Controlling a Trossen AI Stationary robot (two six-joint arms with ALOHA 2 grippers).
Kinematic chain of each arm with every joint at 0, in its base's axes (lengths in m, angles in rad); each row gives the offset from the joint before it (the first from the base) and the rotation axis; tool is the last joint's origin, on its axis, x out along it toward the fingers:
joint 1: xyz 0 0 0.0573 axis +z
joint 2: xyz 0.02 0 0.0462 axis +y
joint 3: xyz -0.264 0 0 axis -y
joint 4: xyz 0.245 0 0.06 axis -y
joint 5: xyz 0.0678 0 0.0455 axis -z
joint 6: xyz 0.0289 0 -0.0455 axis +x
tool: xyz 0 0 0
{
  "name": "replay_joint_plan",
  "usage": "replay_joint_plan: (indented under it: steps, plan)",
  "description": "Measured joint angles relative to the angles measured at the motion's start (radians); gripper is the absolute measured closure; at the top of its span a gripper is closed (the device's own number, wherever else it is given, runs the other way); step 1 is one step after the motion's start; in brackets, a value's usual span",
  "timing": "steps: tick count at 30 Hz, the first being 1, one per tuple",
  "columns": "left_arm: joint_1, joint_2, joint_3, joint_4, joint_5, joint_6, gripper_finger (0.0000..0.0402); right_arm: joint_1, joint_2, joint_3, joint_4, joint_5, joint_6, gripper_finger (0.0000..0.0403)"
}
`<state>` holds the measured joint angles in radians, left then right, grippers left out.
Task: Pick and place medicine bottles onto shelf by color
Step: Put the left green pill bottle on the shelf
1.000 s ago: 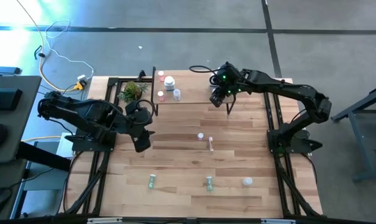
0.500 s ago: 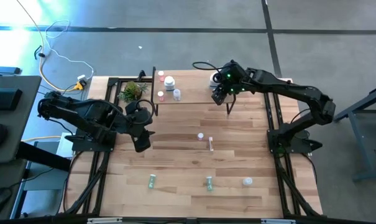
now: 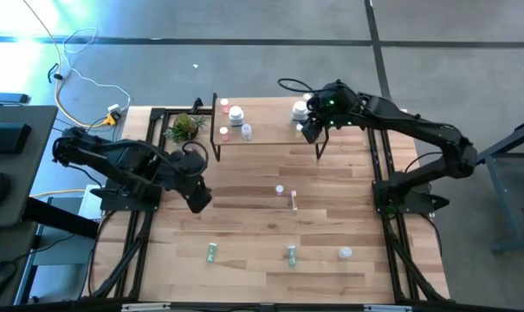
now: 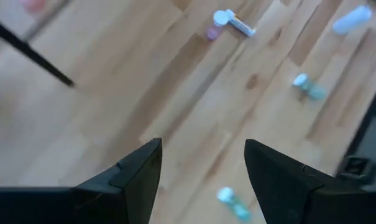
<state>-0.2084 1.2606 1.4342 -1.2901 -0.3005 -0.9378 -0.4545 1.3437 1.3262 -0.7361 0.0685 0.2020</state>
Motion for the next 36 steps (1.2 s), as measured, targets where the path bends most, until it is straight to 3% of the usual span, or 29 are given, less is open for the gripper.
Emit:
replay_joint_plan:
  steps: [8,17,24,36]
  plan:
    - [-0.111,0.043,0.000,-0.001,-0.001,-0.310,0.0185,0.002,-0.045,0.000,0.001,0.000,0.007,0.0217]
    - [-0.218,0.196,0.000,-0.031,0.017,-0.464,0.0186,0.003,-0.048,0.000,-0.003,-0.001,0.007,0.0217]
    - [-0.281,0.316,-0.001,-0.109,0.132,-0.582,0.0186,0.003,-0.048,0.000,-0.004,-0.001,0.000,0.0217]
    - [-0.354,0.377,0.000,-0.027,0.164,-0.772,0.0186,0.004,-0.048,0.000,-0.018,-0.037,0.026,0.0217]
